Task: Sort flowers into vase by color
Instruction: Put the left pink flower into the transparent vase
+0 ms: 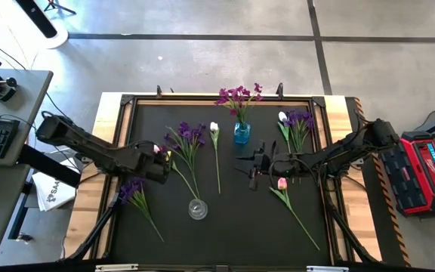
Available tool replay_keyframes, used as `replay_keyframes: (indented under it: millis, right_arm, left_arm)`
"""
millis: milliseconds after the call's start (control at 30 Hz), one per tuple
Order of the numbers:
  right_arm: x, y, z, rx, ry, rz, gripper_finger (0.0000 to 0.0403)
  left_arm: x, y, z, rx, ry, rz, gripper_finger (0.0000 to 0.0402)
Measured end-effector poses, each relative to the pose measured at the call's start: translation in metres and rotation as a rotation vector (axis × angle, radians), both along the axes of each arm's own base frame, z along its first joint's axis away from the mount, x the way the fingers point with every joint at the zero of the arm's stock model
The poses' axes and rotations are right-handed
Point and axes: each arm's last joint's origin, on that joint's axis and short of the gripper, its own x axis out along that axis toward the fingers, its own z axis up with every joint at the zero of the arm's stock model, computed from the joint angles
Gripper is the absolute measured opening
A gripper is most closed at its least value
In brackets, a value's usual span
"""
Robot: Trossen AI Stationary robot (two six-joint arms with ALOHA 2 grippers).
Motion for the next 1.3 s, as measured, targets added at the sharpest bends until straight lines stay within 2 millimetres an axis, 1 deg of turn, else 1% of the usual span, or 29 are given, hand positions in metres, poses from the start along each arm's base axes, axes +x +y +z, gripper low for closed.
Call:
replay_keyframes:
  millis: [200, 333, 567, 833, 1033, 1300]
  right_arm:
    - [0.000, 0.000, 0.000, -0.024, 0.007, 0.005, 0.0144]
    - [0.000, 0.000, 0.000, -0.027, 0.007, 0.006, 0.0144]
    - [0.000, 0.000, 0.000, -0.026, 0.008, 0.006, 0.0144]
    - [0.000, 0.000, 0.000, -0.026, 0.008, 0.006, 0.0144]
    - [0.000, 0.000, 0.000, -0.011, 0.003, 0.003, 0.0144]
    - [0.000, 0.000, 0.000, 0.002, 0.002, 0.000, 0.0144]
  left_arm:
    - [0.007, -0.002, -0.016, 0.004, 0.027, 0.071, 0.0176]
    - [0.013, 0.003, -0.026, -0.009, 0.053, 0.105, 0.0176]
    - [0.021, 0.021, -0.037, -0.045, 0.140, 0.104, 0.0176]
    - [0.029, 0.044, -0.040, -0.051, 0.186, 0.050, 0.0171]
    - [0.030, 0.060, -0.040, -0.100, 0.230, 0.013, 0.0134]
    - [0.033, 0.072, -0.039, -0.130, 0.264, -0.075, 0.0058]
